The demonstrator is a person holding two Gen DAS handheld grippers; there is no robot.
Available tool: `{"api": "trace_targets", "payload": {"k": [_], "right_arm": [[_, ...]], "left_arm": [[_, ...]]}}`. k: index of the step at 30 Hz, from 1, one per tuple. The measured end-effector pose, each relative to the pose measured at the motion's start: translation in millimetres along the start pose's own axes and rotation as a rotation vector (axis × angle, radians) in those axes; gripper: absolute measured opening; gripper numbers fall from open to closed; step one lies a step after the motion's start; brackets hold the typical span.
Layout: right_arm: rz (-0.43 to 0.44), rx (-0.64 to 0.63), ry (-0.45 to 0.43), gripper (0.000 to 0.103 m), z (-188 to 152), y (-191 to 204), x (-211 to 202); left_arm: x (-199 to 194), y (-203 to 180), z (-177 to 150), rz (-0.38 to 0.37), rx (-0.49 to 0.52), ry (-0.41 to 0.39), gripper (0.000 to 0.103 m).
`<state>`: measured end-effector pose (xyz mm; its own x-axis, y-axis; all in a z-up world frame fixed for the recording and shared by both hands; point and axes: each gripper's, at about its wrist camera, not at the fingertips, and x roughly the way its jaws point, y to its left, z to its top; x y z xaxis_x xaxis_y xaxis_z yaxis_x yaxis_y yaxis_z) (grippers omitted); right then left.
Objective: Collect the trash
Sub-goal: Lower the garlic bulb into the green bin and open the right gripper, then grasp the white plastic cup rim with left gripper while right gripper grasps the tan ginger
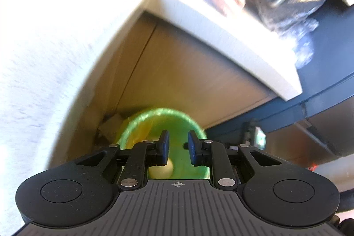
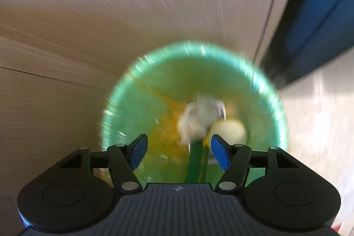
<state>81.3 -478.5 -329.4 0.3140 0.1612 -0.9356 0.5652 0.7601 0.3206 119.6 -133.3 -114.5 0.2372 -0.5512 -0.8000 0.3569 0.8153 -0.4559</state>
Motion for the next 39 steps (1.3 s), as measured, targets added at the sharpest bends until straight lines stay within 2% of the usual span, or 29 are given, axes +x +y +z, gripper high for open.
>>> {"api": "trace_targets", "payload": {"k": [3, 7, 11, 13, 16, 19, 23, 26, 28, 30, 33, 39], "right_arm": [[0.014, -0.085, -0.142, 0.064, 3, 26, -62], [0.048, -0.26, -0.358, 0.064, 3, 83, -138], [0.153, -0.441, -0.522, 0.067, -1, 149, -193], [0.203, -0.531, -0.563, 0.071, -5, 182, -209], [0.269, -0.663, -0.552, 0.076, -17, 232, -212], [0.285, -0.784, -0.498, 0.076, -33, 274, -202], [0.33, -0.893, -0.434, 0.076, -62, 312, -185], [0.356, -0.952, -0.385, 0.076, -76, 334, -175], [0.36, -0.994, -0.369, 0.076, -89, 346, -172], [0.364, -1.032, -0.355, 0.076, -101, 353, -172], [0.371, -1.073, -0.341, 0.076, -119, 365, -170], [0.37, -1.128, -0.327, 0.076, -138, 372, -170]], "left_arm": [[-27, 1, -4, -0.014, 0.008, -0.067, 0.021], [-65, 6, -7, -0.008, 0.014, -0.171, 0.021], [-112, 17, -10, 0.048, 0.011, -0.322, 0.021], [-135, 22, -16, 0.108, 0.002, -0.4, 0.021], [-173, 37, -25, 0.244, -0.012, -0.498, 0.021], [-215, 61, -36, 0.387, -0.073, -0.596, 0.021], [-268, 102, -66, 0.568, -0.222, -0.698, 0.021], [-291, 127, -93, 0.71, -0.338, -0.739, 0.021], [-302, 142, -108, 0.778, -0.42, -0.754, 0.021], [-307, 156, -122, 0.812, -0.493, -0.758, 0.021], [-306, 175, -131, 0.822, -0.576, -0.714, 0.021], [-288, 190, -137, 0.722, -0.636, -0.646, 0.021]]}}
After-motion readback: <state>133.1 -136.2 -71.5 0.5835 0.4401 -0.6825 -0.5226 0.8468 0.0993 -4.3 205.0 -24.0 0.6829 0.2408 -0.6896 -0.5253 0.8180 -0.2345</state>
